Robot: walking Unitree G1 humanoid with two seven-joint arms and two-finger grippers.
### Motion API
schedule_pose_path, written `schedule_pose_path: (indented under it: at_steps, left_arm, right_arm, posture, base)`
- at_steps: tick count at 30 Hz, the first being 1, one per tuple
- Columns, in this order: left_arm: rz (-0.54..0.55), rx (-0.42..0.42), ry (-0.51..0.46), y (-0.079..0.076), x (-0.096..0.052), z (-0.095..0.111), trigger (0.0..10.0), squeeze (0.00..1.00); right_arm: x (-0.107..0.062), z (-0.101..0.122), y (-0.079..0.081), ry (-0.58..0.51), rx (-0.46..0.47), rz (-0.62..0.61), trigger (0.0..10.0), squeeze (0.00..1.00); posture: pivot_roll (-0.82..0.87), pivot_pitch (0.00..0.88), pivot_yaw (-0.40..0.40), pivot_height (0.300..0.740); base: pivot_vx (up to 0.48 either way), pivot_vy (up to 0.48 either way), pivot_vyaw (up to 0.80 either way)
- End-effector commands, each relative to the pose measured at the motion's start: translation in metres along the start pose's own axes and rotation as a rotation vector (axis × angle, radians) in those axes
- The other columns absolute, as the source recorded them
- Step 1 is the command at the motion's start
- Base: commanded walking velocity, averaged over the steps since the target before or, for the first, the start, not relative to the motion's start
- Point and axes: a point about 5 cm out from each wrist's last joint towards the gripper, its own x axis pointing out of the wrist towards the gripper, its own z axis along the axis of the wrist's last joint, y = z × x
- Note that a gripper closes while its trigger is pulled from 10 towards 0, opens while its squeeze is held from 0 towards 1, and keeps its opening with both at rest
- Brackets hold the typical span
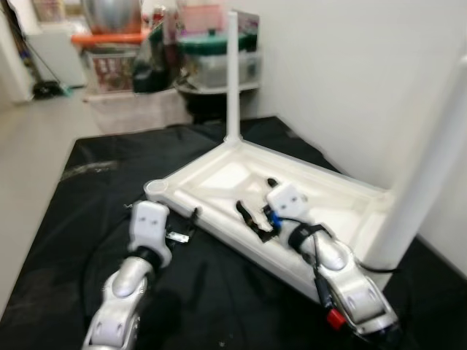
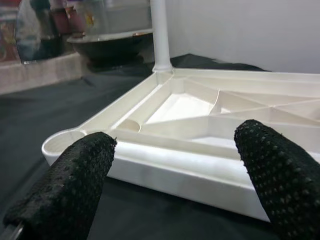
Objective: Building children table
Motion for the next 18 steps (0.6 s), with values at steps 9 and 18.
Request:
schedule_pose_path:
  at_steps: [9,18]
  left_arm:
    - [0.026,0.033,0.042,0.004,-0.005,-0.01,10.0,0.0]
    - [0.045,0.068,0.065,0.011,-0.003,-0.013,10.0,0.0]
  right_arm:
    - [-0.019,0.013,-0.035,0.161,0.281,-0.2,10.0,0.0]
    - [-0.078,0.008,-0.038,0.327,0.188,0.01,10.0,0.0]
  posture:
    - [0.02,0.0,-0.025,0.74]
    - [-0.02,0.0,-0.019,0.74]
  base:
    - [0.0,0.0,0.0]
    - [0.0,0.0,0.0]
